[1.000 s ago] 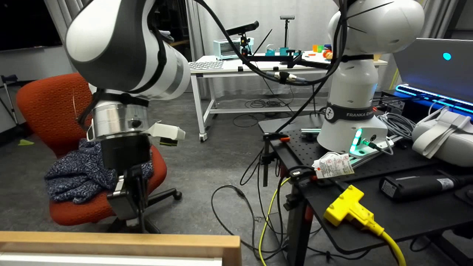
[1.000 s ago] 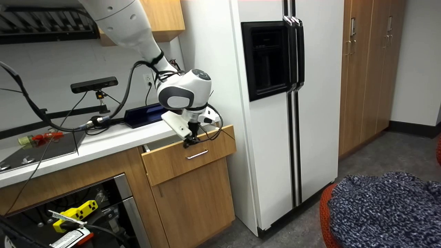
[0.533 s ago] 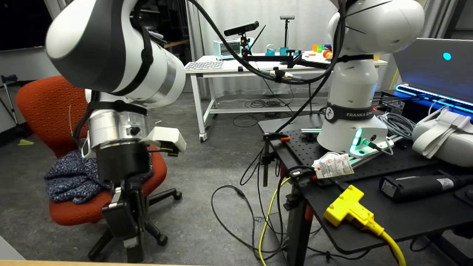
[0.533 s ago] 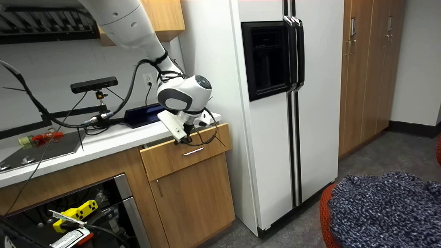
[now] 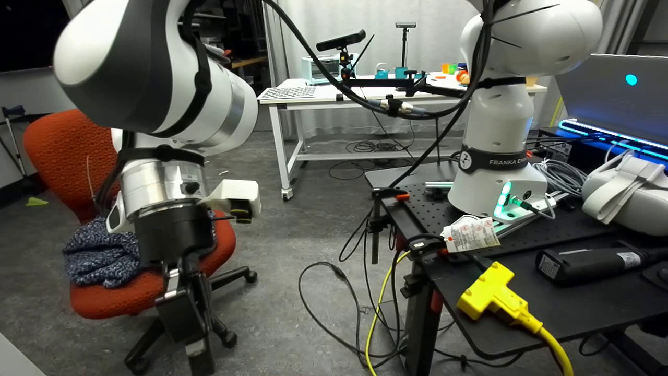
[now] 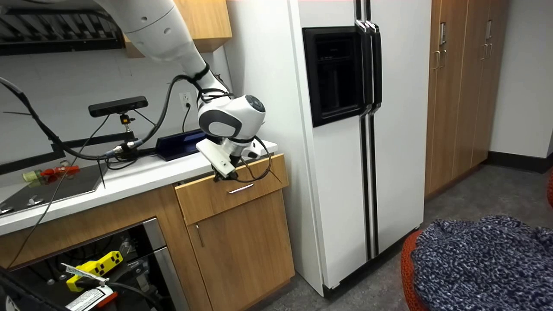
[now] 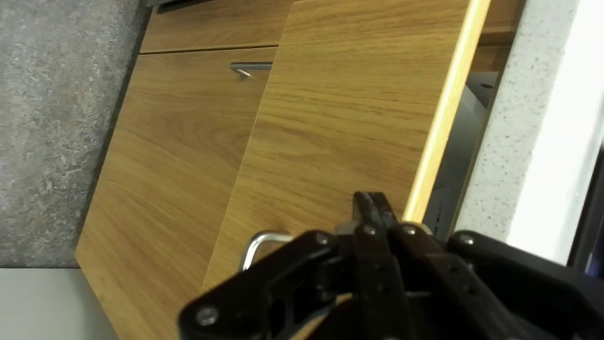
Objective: Close the drawer on the right
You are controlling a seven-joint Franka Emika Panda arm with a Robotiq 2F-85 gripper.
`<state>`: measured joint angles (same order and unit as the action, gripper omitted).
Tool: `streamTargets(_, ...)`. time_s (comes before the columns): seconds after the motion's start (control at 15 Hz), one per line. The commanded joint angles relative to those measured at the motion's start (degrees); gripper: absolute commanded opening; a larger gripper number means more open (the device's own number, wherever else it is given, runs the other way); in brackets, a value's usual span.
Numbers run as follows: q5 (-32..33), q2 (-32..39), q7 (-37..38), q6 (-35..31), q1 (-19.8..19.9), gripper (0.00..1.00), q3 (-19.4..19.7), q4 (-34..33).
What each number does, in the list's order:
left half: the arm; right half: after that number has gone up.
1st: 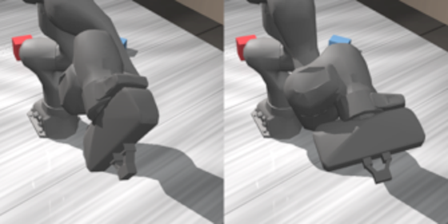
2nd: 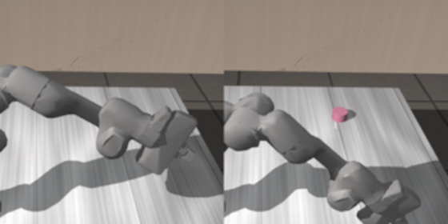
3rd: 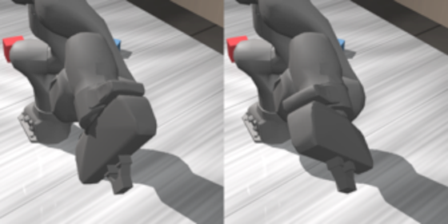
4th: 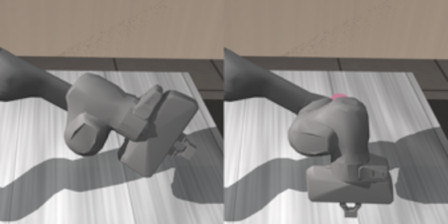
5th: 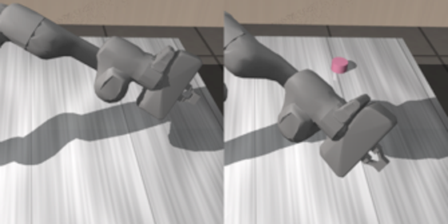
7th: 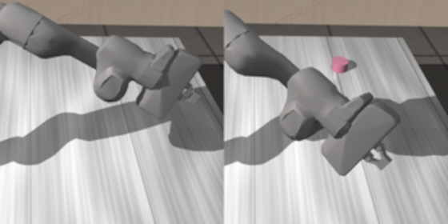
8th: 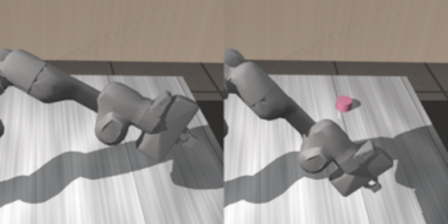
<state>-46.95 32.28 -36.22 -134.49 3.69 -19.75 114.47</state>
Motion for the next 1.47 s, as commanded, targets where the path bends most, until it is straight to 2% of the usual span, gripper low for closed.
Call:
streamTargets(0.0,4.48,-2.92,-0.3,1.61,-2.46,0.0,3.56,1.5)
streamTargets(0.73,0.22,0.16,-0.91,0.96,-2.92,0.0,1.71,0.07)
streamTargets(1.4,-8.4,1.61,-3.34,3.41,-3.88,0.0,-0.95,-0.67)
